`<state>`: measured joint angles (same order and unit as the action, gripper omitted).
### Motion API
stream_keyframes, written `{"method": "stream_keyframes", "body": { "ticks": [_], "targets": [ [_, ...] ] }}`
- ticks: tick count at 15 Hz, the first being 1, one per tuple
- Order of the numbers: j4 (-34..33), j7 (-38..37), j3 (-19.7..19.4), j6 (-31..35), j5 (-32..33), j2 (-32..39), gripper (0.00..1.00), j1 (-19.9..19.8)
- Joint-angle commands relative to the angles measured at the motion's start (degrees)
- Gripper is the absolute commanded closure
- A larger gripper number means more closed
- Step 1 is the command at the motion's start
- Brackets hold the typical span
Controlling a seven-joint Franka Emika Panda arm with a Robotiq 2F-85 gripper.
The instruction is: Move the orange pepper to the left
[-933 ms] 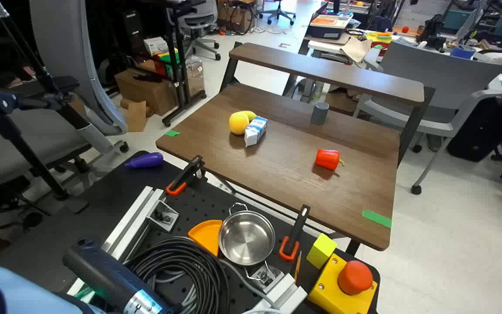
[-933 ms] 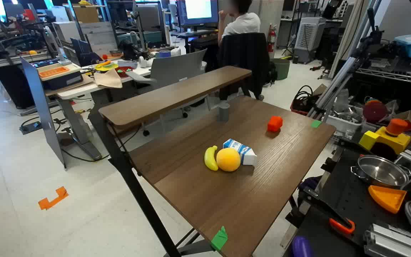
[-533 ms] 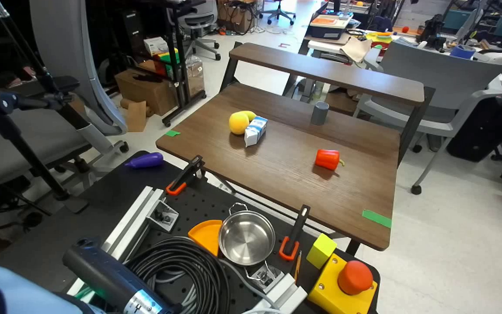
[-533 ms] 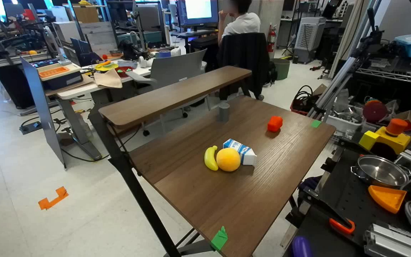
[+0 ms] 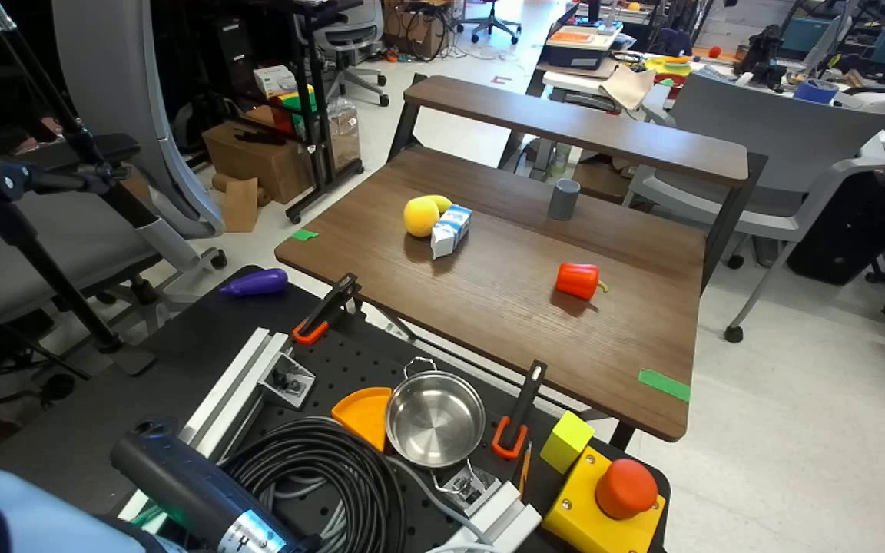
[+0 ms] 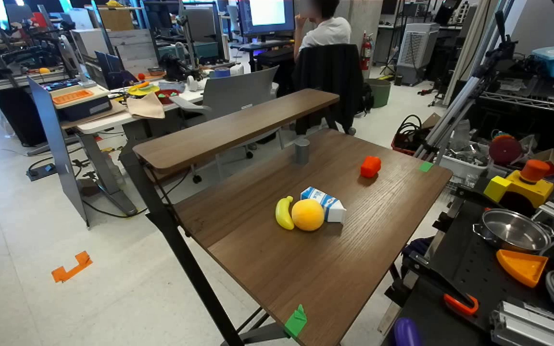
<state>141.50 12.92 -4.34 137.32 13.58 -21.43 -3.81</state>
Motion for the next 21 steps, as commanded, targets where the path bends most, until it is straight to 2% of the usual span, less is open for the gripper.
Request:
{"method": "stream_keyframes", "body": {
  "ticks": [1, 5, 7, 9, 14, 21],
  "targets": [
    [-0.10, 0.02, -0.03, -0.18, -0.03, -0.02, 0.00, 0.06],
    [-0.10, 0.02, -0.03, -0.18, -0.03, -0.02, 0.00, 0.06],
    [-1.17, -0.22, -1.21, -1.65, -4.30, 2.38, 0.00, 0.84],
    [-3.22, -1.34, -2.14, -2.09, -9.51, 8.10, 0.00, 1.13],
    [-9.03, -5.43, -3.20, 2.52, -20.21, 25.35, 0.00, -0.37],
    [-20.89, -14.89, 0.63, 7.51, -36.85, 46.22, 0.00, -2.62]
  ]
}}
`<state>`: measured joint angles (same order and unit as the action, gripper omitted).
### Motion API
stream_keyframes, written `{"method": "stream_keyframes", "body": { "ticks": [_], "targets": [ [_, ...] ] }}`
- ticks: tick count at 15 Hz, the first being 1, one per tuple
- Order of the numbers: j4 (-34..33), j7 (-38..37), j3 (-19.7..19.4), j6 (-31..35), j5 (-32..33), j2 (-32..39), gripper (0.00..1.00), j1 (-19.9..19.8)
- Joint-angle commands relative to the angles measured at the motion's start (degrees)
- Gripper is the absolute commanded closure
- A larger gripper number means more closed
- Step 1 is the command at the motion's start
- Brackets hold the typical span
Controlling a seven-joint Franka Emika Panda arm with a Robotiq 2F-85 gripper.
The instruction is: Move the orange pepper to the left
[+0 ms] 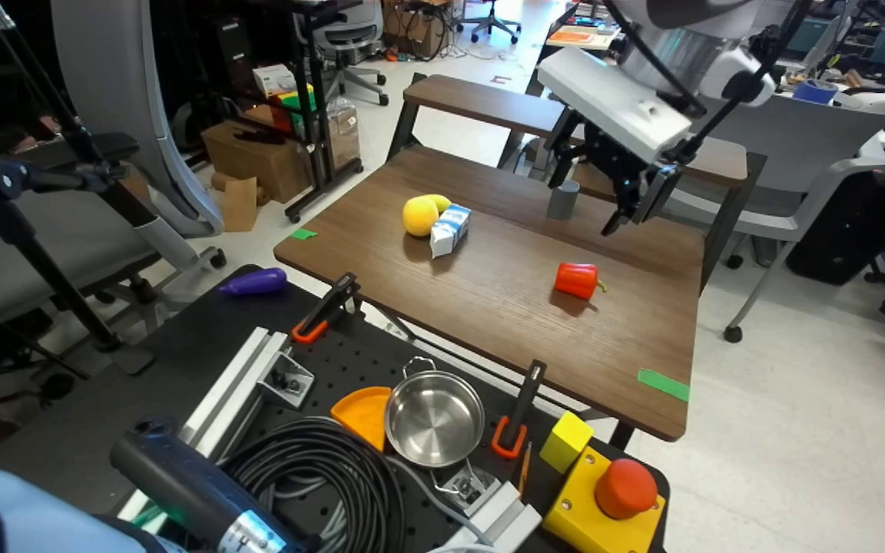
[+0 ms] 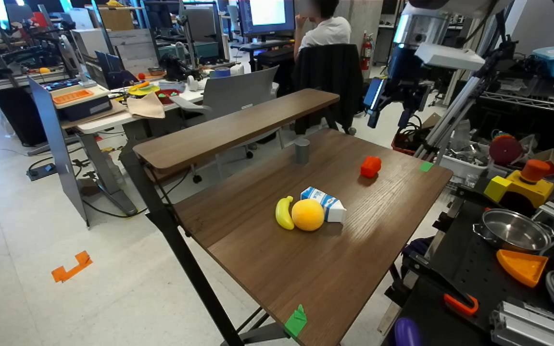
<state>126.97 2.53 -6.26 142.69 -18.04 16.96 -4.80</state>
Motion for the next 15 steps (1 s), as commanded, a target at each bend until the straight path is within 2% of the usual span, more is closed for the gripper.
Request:
{"method": "stream_keyframes", "body": {
  "ticks": [1, 5, 7, 15],
  "targets": [
    [-8.09, -6.33, 3.19, 3.31, -6.98, 10.30, 0.00, -1.86],
    [-15.19, -17.22, 3.22, 5.91, -9.05, 19.62, 0.00, -1.40],
    [-16.43, -23.81, 1.65, 6.36, -8.13, 21.87, 0.00, -0.32],
    [-15.66, -39.35, -3.49, 2.66, -4.08, 21.65, 0.00, 3.24]
  ]
}}
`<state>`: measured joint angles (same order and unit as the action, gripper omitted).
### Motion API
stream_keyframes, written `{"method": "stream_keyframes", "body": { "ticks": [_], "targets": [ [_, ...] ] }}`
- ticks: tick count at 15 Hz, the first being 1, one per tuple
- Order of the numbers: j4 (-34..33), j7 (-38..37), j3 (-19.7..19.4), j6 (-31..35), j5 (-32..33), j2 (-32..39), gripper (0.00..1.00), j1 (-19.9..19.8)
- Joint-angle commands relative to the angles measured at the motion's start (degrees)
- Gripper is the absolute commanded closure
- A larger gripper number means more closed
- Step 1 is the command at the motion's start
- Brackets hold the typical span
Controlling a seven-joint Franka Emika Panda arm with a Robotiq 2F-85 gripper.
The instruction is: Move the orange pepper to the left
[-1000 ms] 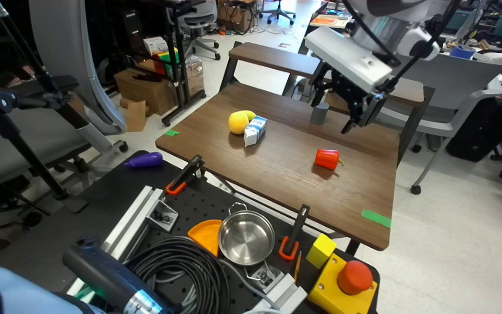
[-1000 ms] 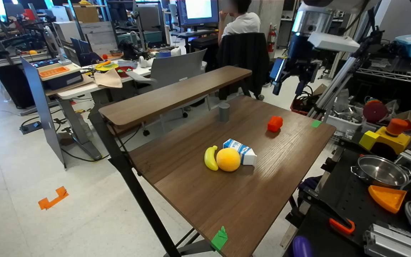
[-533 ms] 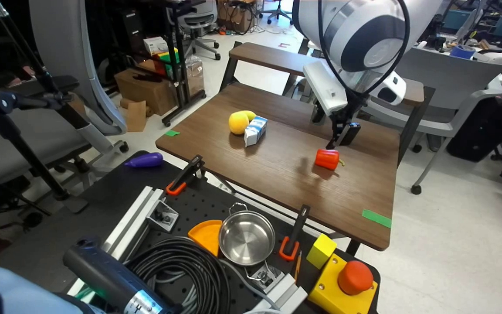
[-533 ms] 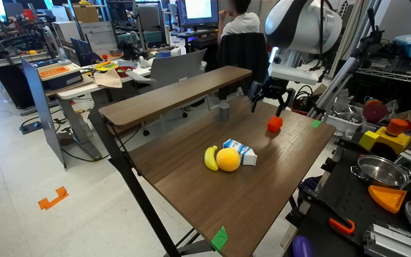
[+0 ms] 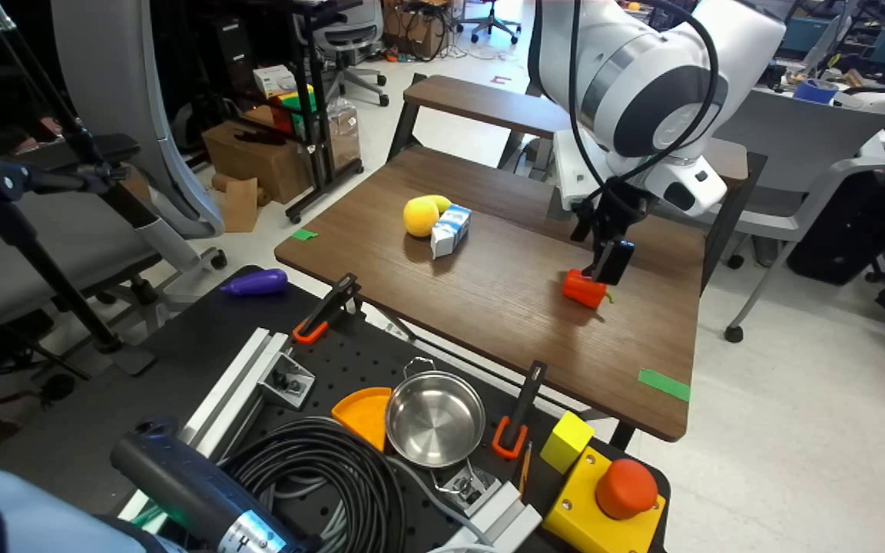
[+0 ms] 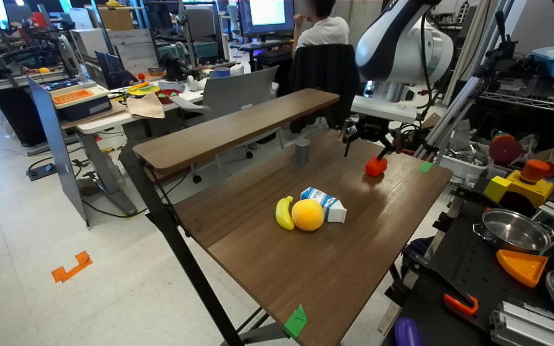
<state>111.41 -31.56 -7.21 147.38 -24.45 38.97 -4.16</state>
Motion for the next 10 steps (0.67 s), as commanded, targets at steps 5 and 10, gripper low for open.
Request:
{"method": "stream_keyframes", "body": {
  "ticks": [5, 10],
  "targets": [
    [1.06, -12.72, -5.21, -3.27, 7.83, -2.26, 0.00, 5.98],
    [-0.22, -19.42, -6.85, -7.52, 12.80, -2.82, 0.00, 7.40]
  ]
}}
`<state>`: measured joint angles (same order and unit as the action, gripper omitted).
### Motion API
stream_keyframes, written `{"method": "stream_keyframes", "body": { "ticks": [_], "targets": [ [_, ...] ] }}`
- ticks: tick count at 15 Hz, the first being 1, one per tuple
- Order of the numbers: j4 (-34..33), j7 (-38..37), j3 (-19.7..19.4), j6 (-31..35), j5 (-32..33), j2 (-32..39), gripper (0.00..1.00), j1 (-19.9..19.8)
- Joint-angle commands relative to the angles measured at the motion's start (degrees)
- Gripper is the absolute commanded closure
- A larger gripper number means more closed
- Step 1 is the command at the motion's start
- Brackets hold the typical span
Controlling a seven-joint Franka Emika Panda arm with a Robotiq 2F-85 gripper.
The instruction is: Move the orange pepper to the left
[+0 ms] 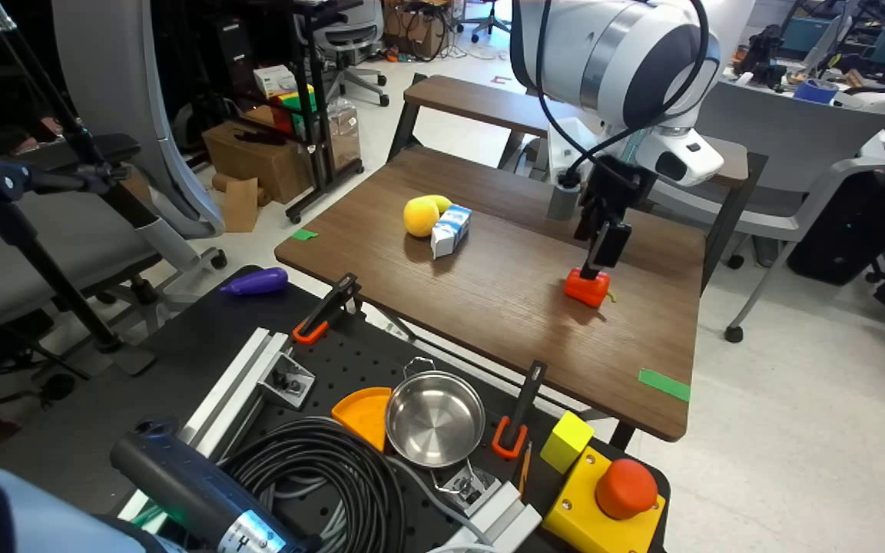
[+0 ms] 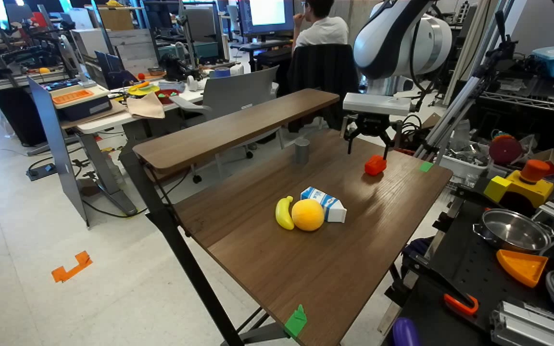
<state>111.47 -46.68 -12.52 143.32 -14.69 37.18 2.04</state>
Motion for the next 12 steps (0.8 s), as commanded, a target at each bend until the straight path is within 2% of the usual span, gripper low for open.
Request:
{"method": "stream_keyframes", "body": {
  "ticks": [1, 8, 12],
  "targets": [
    [-0.79, -5.34, -1.62, -4.61, 3.67, -0.79, 0.00, 1.09],
    [-4.68, -10.59, -1.38, -12.40, 5.82, 1.53, 0.00, -0.81],
    [-8.43, -11.25, -0.75, -13.75, 5.07, 4.75, 0.00, -2.17]
  ]
}}
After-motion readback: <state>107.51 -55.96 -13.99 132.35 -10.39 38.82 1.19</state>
